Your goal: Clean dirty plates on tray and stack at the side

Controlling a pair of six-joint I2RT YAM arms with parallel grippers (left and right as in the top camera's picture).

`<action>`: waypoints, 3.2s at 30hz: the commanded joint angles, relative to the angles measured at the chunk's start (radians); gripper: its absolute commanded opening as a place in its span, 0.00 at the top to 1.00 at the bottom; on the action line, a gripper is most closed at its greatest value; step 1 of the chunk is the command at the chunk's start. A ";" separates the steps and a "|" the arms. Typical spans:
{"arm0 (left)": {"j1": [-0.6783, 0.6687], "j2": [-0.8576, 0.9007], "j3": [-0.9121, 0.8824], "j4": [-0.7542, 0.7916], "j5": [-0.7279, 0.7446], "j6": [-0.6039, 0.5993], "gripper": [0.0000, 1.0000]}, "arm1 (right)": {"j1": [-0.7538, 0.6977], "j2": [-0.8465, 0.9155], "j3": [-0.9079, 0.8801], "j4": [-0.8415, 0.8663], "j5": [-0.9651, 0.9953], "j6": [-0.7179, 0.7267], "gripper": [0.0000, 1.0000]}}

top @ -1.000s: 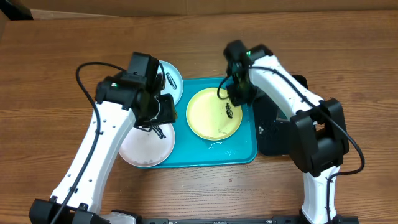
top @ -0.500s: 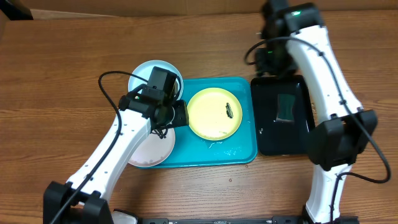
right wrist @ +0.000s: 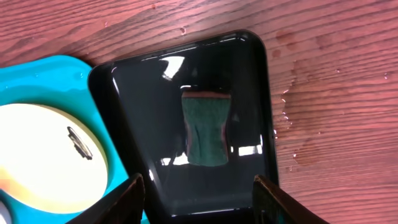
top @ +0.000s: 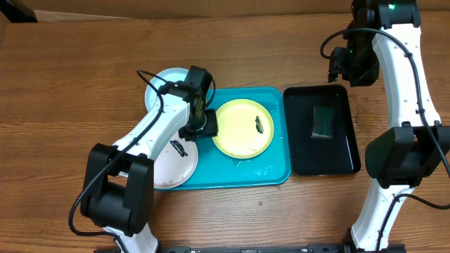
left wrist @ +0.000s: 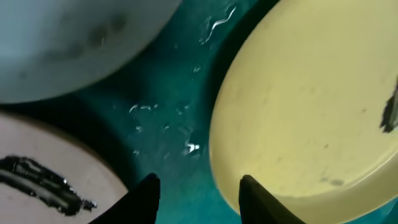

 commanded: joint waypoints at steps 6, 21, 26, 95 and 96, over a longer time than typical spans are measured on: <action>-0.035 0.017 0.033 0.053 -0.016 0.007 0.65 | 0.021 -0.011 0.017 0.005 -0.009 0.004 0.44; -0.093 0.079 0.033 0.071 -0.146 -0.033 0.66 | 0.021 -0.011 0.017 0.004 -0.009 0.003 0.44; -0.093 0.079 0.033 0.071 -0.146 -0.033 0.66 | 0.021 -0.011 0.017 0.004 -0.009 0.003 0.44; -0.093 0.080 -0.039 0.103 -0.193 -0.033 0.95 | 0.092 -0.011 -0.276 0.036 0.083 0.184 0.35; -0.093 0.080 -0.039 0.104 -0.193 -0.033 0.95 | 0.092 -0.011 -0.295 0.046 0.089 0.184 0.35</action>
